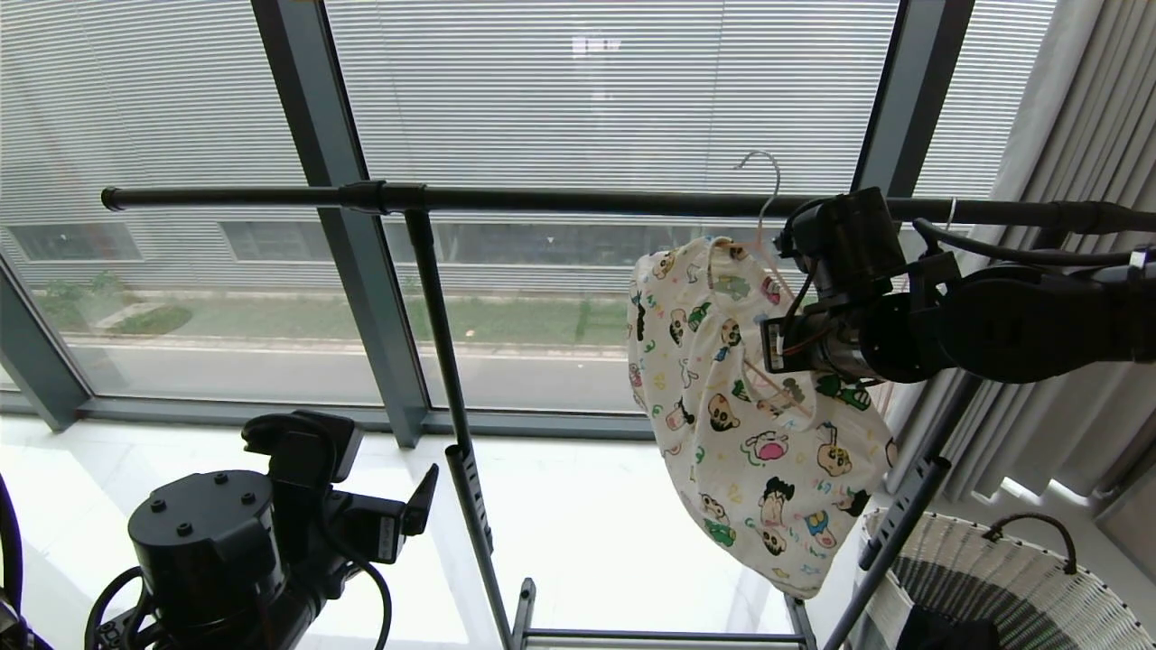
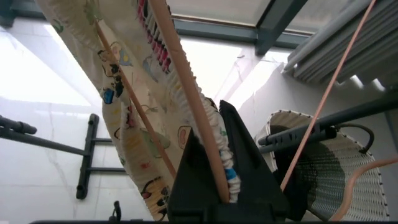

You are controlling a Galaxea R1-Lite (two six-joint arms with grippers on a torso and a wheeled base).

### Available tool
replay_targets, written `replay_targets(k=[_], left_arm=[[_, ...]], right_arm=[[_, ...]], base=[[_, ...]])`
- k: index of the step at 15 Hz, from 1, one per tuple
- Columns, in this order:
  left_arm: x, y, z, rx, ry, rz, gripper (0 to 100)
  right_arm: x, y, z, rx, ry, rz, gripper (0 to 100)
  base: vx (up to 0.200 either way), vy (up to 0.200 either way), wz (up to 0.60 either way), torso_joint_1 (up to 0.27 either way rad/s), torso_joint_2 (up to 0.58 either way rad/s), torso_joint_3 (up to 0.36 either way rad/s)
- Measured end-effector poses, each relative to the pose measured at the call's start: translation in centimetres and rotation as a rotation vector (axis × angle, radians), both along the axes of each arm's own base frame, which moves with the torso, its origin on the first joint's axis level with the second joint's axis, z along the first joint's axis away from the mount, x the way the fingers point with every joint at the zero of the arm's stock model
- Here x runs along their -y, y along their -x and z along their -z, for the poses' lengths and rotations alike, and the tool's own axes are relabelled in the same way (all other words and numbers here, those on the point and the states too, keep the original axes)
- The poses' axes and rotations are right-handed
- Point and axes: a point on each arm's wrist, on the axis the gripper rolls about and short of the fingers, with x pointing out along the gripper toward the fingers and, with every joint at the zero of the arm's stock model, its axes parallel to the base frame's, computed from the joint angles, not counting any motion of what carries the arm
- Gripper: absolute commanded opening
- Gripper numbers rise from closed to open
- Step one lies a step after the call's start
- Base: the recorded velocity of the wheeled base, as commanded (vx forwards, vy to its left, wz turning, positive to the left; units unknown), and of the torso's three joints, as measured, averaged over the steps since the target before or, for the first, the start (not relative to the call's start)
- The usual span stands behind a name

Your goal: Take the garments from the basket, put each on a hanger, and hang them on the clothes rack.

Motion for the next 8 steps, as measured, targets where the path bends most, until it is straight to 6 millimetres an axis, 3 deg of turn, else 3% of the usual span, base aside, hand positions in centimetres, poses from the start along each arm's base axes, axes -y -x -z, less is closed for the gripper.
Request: replay_targets(k=[8], left_arm=[[1.3,0.5,-0.1,0.003,0.000,0.064,100]], right_arm=[[-0.2,-1.5,2.2,-0.046,0.033,0.019,0]], base=[[0.000,0.000,0.00,0.000,0.00,0.000]])
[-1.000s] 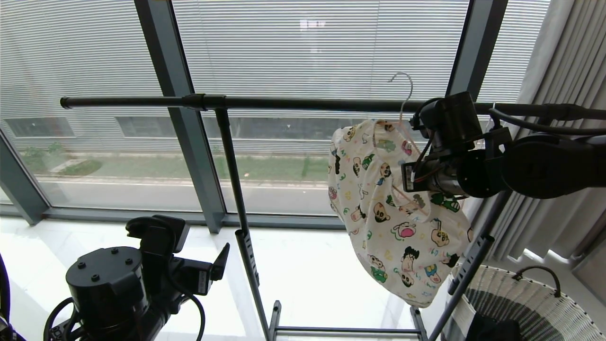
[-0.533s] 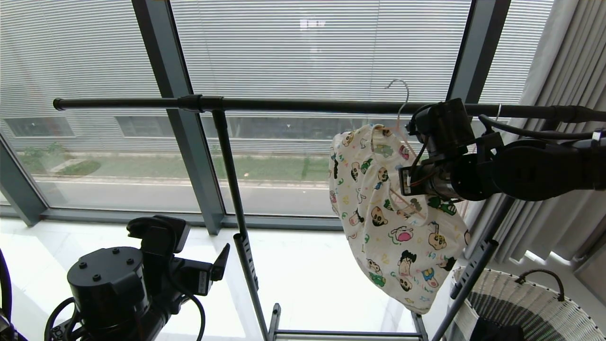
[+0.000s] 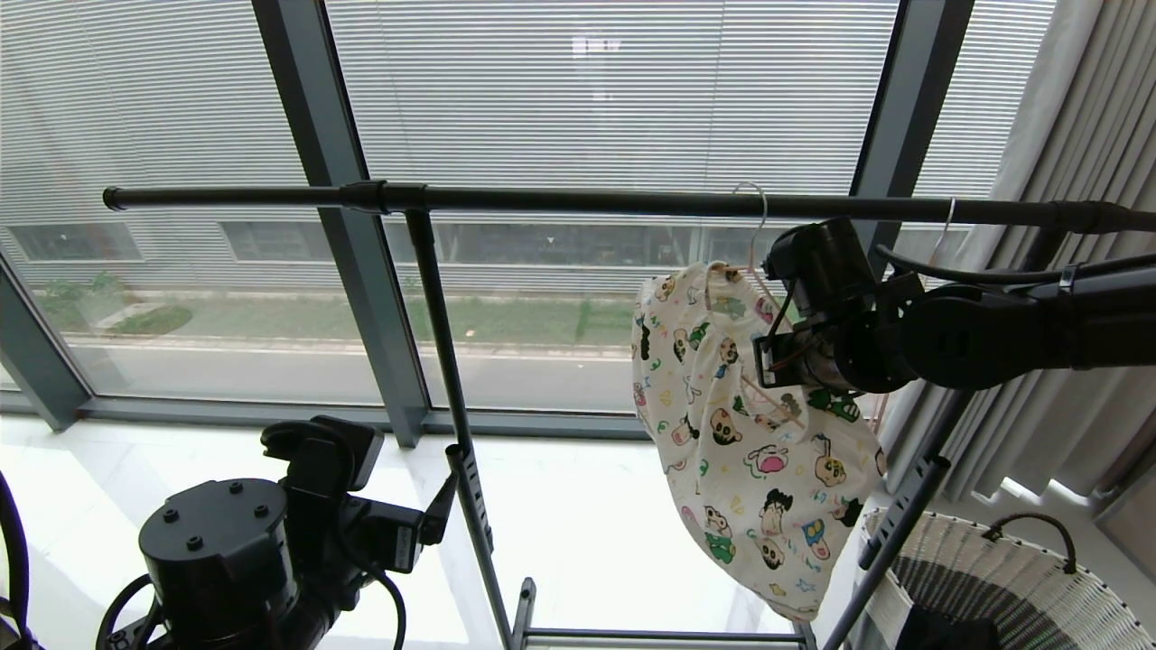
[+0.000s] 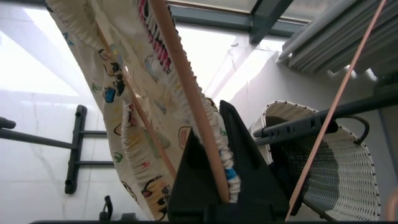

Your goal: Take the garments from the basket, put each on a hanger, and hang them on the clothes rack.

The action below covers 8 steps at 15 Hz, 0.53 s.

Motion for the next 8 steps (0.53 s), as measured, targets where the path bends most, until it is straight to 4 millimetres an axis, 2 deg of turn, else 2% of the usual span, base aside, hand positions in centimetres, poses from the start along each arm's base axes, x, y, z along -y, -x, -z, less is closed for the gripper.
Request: replay_targets(k=[6,7,8], left_arm=[[0.02,0.09,0.06,-0.003,0.000,0.002,100],[0.02,0.09,0.06,-0.003,0.001,0.002,100],[0.01,0.09,0.06,-0.003,0.000,0.002,100]], right_arm=[[-0.04,-0.08,0.18,-0.004,0.001,0.001,0],[-0.04,-0.08,0.18,-0.004,0.000,0.001,100],[-0.07,-0.06,0.16,-0.004,-0.001,0.000,100]], base=[[0.000,0.000,0.00,0.000,0.00,0.000],[0.000,0.000,0.00,0.000,0.00,0.000],[0.000,0.000,0.00,0.000,0.00,0.000]])
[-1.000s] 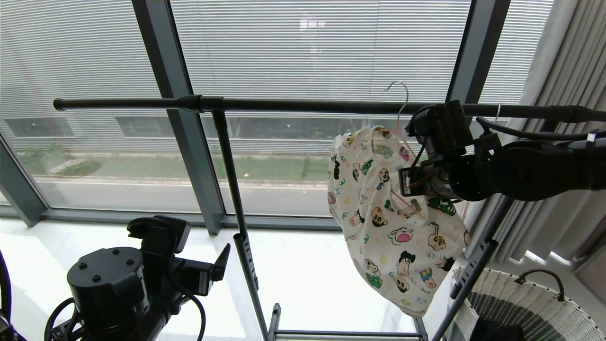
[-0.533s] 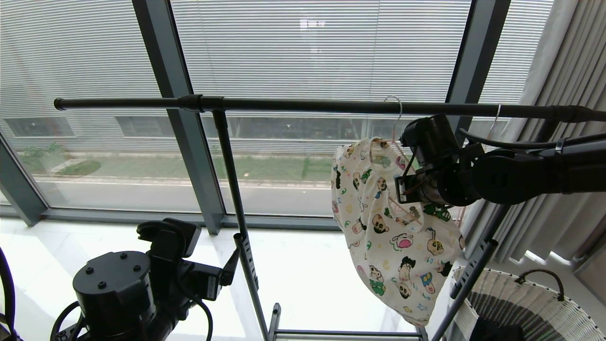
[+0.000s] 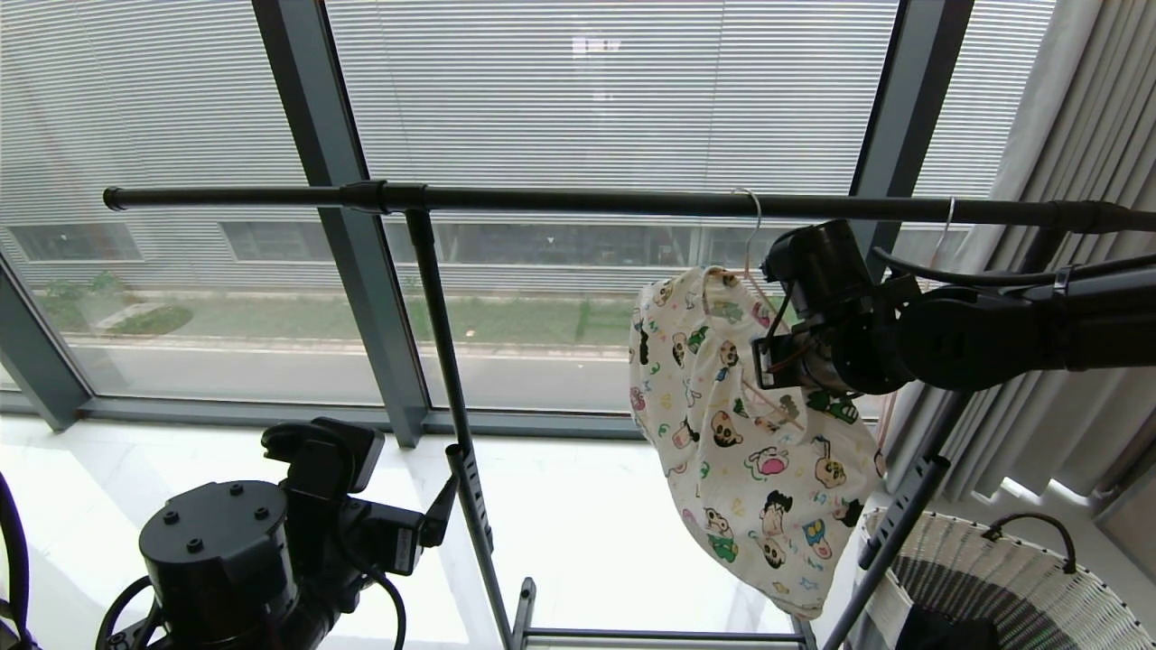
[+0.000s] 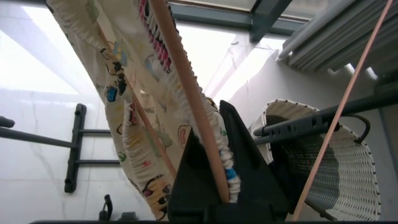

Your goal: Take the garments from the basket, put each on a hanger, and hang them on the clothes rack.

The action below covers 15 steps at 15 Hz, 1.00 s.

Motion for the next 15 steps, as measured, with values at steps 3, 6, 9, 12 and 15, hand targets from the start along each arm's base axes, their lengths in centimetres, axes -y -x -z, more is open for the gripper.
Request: replay_targets(k=[3,6,9,12,15], left_arm=[[0.0,0.0,0.0,-0.002,-0.001,0.000,100],[-0.3,0.4,0.4,-0.020,-0.012,-0.004,100],[-1.2,0.8,0.7,-0.043,-0.023,-0.029,100],[-2.8,0.4,0.6,-0.037,-0.017,-0.112,100],[-4.9,0.0,0.2,-0.023,-0.002,-0.201,100]], right_arm=[[0.0,0.4,-0.5,0.011,-0.006,-0.006,100],[0.8,1.8,-2.1,0.007,0.002,-0.021,100],[2.5,4.4,-4.4,-0.040,0.013,-0.056,100],[4.8,7.3,-6.6,-0.078,-0.008,-0.105,100],[8.0,9.7,-6.6,-0.116,0.042,-0.089,100]], base=[[0.000,0.000,0.00,0.000,0.00,0.000],[0.000,0.000,0.00,0.000,0.00,0.000],[0.000,0.000,0.00,0.000,0.00,0.000],[0.000,0.000,0.00,0.000,0.00,0.000],[0.000,0.000,0.00,0.000,0.00,0.000]])
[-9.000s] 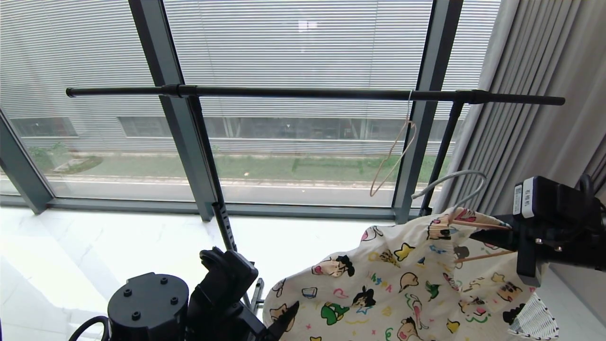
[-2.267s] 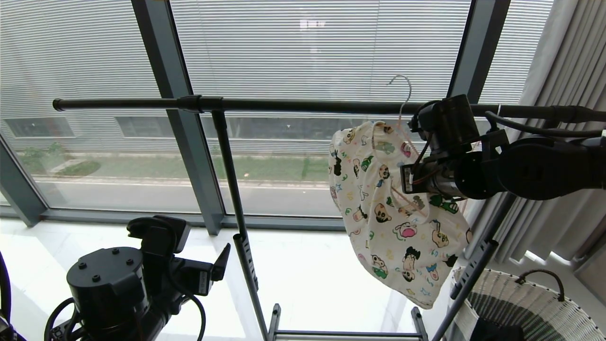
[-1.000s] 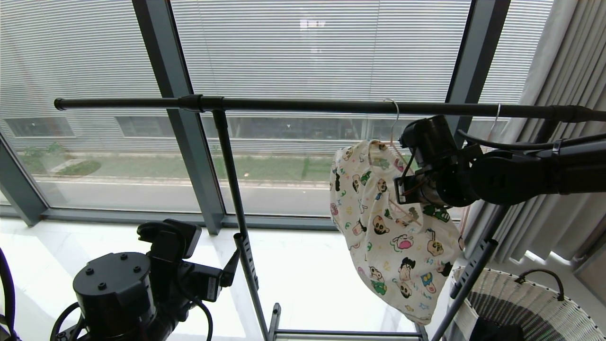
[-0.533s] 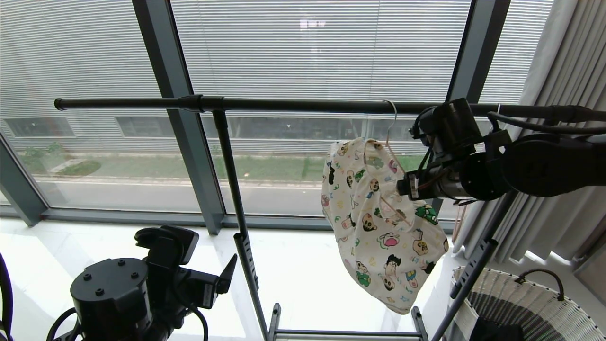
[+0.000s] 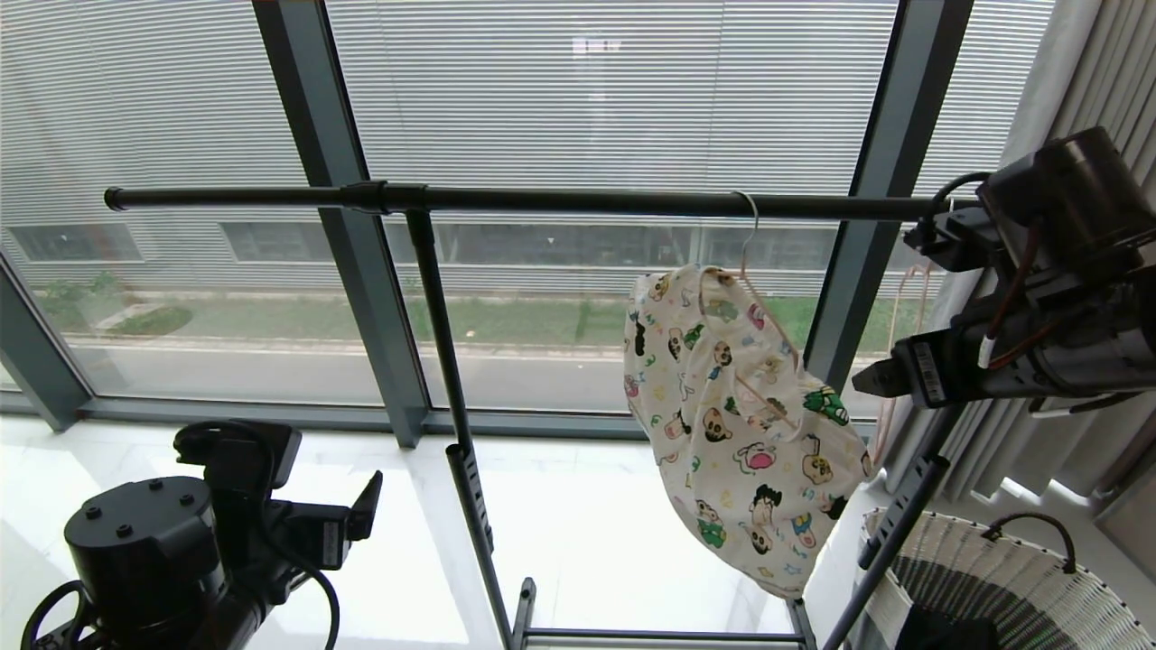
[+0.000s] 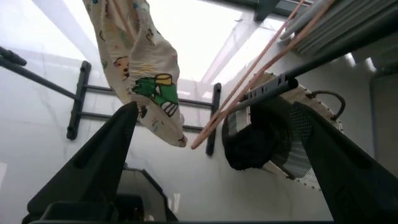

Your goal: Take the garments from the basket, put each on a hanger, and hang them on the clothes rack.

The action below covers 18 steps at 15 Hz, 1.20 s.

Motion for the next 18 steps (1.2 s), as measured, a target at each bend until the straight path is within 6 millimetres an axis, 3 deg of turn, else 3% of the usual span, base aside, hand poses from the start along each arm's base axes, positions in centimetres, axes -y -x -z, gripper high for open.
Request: replay_targets(k=[4,8,11,18], left_arm=[[-1.9,0.5,-0.2,0.001,0.026,-0.004,100],[-2.7,0.9,-0.6,0.017,0.026,-0.040,100],[-2.8,1.0,-0.7,0.021,0.027,-0.044,100],[-2.9,1.1,-0.8,0.029,0.029,-0.046,100]], right_arm=[[3.5,2.6,1.0,0.023,0.075,-0.012,100],[5.1,3.4,2.5,0.161,0.091,-0.014,100],[5.7,3.9,3.5,0.201,0.110,-0.020,100],[6.0,4.5,3.8,0.200,0.152,-0.038,100]], base=[[0.000,0.000,0.00,0.000,0.00,0.000],[-0.050,0.000,0.00,0.001,0.00,-0.001],[-0.200,0.000,0.00,0.009,0.00,0.002],[-0.200,0.000,0.00,-0.001,0.00,0.004]])
